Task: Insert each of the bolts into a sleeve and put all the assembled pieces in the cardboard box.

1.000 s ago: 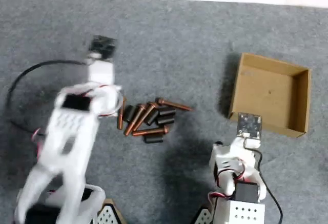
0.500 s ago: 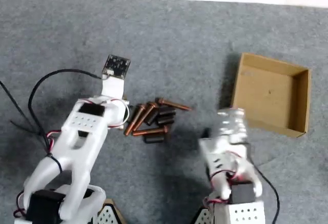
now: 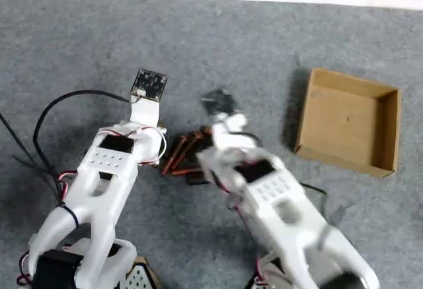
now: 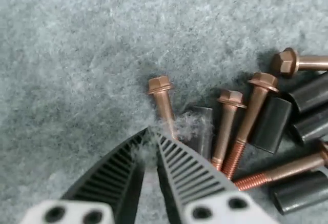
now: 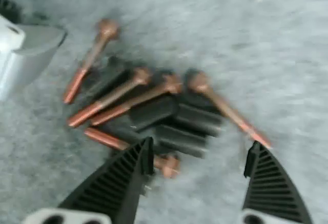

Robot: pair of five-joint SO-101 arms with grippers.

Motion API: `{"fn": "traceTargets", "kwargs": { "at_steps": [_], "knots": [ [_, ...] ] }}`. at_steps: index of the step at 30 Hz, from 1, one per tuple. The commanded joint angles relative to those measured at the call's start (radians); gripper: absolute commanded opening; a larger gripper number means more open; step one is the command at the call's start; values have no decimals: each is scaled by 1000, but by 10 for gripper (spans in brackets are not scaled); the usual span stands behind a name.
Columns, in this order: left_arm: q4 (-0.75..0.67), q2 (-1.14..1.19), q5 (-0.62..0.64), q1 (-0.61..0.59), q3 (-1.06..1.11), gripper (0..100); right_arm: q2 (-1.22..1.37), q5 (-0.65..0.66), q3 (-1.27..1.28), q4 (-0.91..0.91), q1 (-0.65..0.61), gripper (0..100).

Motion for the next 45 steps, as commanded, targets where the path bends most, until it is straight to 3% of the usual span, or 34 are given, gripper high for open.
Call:
{"fn": "traceTargets", "kwargs": {
  "at_steps": [1,24,45],
  "knots": [
    [-31,-31,-2,2,-5,7,186,-66,-148,-28,-28,270],
    [-58,-19,52,-64,-5,7,498,-77,-206,-54,-27,270],
    [-57,-19,52,-64,-5,7,510,-77,-202,-51,-27,270]
  ]
}}
